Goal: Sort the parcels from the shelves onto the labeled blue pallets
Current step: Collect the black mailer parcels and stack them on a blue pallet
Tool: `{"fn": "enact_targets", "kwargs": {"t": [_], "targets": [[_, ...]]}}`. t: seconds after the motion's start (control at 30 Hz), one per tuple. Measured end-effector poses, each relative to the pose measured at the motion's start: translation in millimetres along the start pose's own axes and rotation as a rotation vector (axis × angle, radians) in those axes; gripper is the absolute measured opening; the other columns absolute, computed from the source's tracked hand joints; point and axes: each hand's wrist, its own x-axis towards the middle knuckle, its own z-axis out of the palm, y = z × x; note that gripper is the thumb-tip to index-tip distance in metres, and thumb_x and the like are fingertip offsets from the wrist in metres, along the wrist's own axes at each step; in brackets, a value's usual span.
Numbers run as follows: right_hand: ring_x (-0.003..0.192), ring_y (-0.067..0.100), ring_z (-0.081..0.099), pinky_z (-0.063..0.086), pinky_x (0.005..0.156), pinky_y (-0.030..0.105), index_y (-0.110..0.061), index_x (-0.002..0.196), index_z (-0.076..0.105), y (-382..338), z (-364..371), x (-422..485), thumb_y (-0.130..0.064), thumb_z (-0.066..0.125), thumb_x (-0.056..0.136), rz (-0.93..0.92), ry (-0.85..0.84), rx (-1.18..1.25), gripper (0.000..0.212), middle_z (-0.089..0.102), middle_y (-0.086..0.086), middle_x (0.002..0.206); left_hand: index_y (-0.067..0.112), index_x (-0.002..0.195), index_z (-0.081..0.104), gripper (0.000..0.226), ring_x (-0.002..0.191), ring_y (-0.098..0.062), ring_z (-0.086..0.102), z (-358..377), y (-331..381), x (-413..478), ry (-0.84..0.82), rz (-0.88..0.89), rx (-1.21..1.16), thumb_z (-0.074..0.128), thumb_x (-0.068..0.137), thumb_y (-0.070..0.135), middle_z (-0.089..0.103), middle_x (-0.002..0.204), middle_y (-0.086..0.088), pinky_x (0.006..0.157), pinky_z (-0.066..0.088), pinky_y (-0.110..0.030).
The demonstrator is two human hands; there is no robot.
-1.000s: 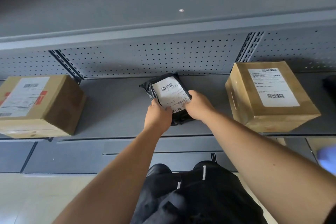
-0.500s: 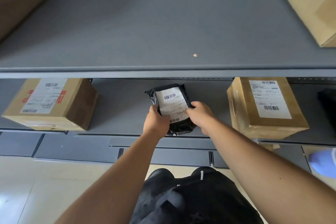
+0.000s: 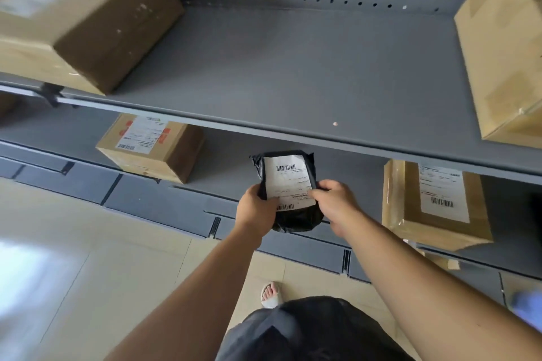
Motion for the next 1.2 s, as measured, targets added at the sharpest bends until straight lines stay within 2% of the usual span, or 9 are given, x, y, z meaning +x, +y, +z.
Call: {"fn": "enact_targets", "kwargs": {"t": [0.13,0.27,0.43,0.6,0.67,0.77,1.0,1.1,1.2], "targets": [[0.094,0.021,0.071,0.059,0.091,0.040,-0.024,0.083,0.068,-0.7,1.5,-18.6,-0.013,0.067,0.090,-0.034,-0.079,-0.002,0.013,0.073,-0.005,0.094,0.023,0.124,0.063,0.029,0.090,-0.007,0.065,-8.7,-6.1,-27.8,0.087,-0.031,-0.099,0.056,0.097,0.012,0.067,0.098,0.014,0.071,0.056,-0.024],[0.093,0.020,0.072,0.060,0.090,0.040,-0.019,0.094,0.073,-4.8,7.9,-37.4,-0.012,0.066,0.089,-0.084,-0.183,-0.014,0.011,0.076,-0.002,0.098,0.024,0.124,0.061,0.028,0.091,-0.009,0.068,-22.2,-14.7,-58.7,0.223,-0.096,-0.257,0.056,0.099,0.015,0.069,0.104,0.010,0.065,0.056,-0.023],[0.090,0.019,0.073,0.059,0.085,0.036,-0.017,0.094,0.073,-14.3,28.1,-63.2,-0.010,0.067,0.087,-0.166,-0.318,-0.040,0.012,0.077,-0.002,0.094,0.017,0.123,0.065,0.027,0.095,-0.020,0.074,-46.8,-35.2,-91.7,0.369,-0.154,-0.474,0.061,0.097,0.016,0.073,0.106,0.003,0.084,0.065,-0.039],[0.088,0.018,0.075,0.060,0.078,0.032,-0.016,0.099,0.073,-29.8,66.8,-96.6,-0.007,0.069,0.088,-0.235,-0.459,-0.027,0.016,0.078,0.001,0.096,0.017,0.126,0.062,0.028,0.095,-0.023,0.075,-85.8,-59.2,-123.0,0.508,-0.133,-0.659,0.062,0.098,0.016,0.073,0.115,-0.004,0.068,0.061,-0.030],[0.090,0.019,0.075,0.061,0.081,0.034,-0.016,0.101,0.073,-39.4,85.1,-111.4,-0.008,0.069,0.088,-0.275,-0.510,-0.038,0.016,0.078,0.000,0.096,0.016,0.126,0.063,0.028,0.094,-0.023,0.076,-105.6,-66.6,-133.5,0.561,-0.116,-0.710,0.062,0.098,0.015,0.073,0.116,-0.006,0.061,0.058,-0.027],[0.092,0.021,0.075,0.061,0.085,0.038,-0.017,0.094,0.074,-58.4,118.2,-134.5,-0.006,0.069,0.088,-0.347,-0.577,-0.063,0.013,0.079,0.001,0.095,0.017,0.121,0.066,0.026,0.091,-0.023,0.077,-139.7,-77.7,-145.0,0.641,-0.092,-0.784,0.062,0.096,0.013,0.075,0.114,-0.005,0.066,0.061,-0.033],[0.084,0.012,0.075,0.057,0.060,0.021,-0.016,0.098,0.073,-107.3,218.5,-203.1,-0.005,0.065,0.095,-0.446,-0.738,-0.079,0.014,0.078,0.001,0.096,0.014,0.122,0.066,0.026,0.092,-0.024,0.076,-246.7,-107.5,-167.6,0.777,-0.012,-0.895,0.062,0.096,0.009,0.075,0.113,-0.007,0.076,0.064,-0.041],[0.088,0.014,0.075,0.057,0.060,0.020,-0.013,0.107,0.071,-122.2,265.2,-233.2,-0.007,0.065,0.095,-0.488,-0.771,-0.078,0.014,0.077,0.002,0.099,0.015,0.114,0.067,0.020,0.088,-0.022,0.076,-296.7,-123.0,-178.6,0.836,0.021,-0.919,0.062,0.096,0.007,0.076,0.108,-0.006,0.074,0.064,-0.039],[0.089,0.015,0.075,0.058,0.062,0.022,-0.020,0.099,0.070,-132.3,310.4,-260.4,-0.010,0.066,0.095,-0.528,-0.825,-0.063,0.012,0.078,0.000,0.097,0.016,0.111,0.068,0.019,0.090,-0.025,0.077,-341.5,-142.1,-189.0,0.891,0.033,-0.939,0.063,0.095,0.007,0.077,0.107,-0.007,0.077,0.064,-0.045]]}}
